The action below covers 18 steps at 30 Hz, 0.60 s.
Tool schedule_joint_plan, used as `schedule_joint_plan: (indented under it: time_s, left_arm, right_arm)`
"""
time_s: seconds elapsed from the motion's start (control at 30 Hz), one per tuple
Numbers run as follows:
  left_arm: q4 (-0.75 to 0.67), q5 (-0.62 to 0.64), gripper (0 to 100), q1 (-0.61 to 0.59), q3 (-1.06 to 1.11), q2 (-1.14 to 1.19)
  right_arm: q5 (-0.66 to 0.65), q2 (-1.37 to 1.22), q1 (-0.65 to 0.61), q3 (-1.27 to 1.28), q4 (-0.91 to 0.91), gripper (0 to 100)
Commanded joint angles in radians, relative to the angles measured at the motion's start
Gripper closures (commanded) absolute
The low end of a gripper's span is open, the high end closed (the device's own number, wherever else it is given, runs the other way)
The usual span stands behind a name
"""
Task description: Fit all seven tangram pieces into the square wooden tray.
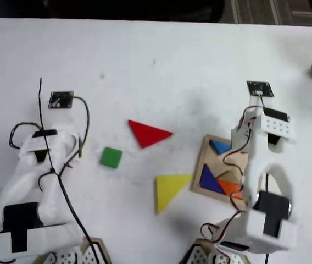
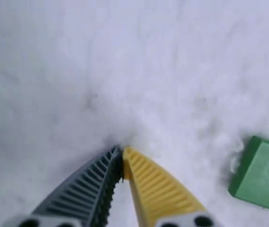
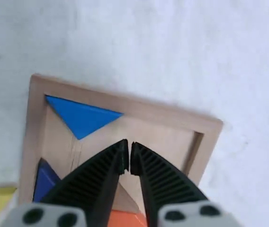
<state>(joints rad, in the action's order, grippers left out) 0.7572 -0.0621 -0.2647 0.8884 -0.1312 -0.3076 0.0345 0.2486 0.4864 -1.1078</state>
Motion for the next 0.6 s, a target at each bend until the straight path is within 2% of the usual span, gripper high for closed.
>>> schedule_joint_plan:
  time_s: [0.0,0.27,0.5,0.57]
  left_arm:
    - [-0.021,-0.005,98,-0.008,-0.052,0.001]
    - [-0.021,-0.006,98,-0.007,-0.051,0.001]
    - [-0.021,-0.006,98,-0.005,-0.048,0.001]
    - [-0.021,-0.006,98,-0.007,-0.048,-0.001]
  right_arm:
    - [-0.011,0.157,0.041,0.031,-0.033,98.1]
    - [-0.068,0.352,0.117,0.209,-0.048,98.1]
    - [-0.075,0.418,0.177,0.229,-0.07,98.1]
    - [-0.115,0.426,0.177,0.229,-0.097,98.1]
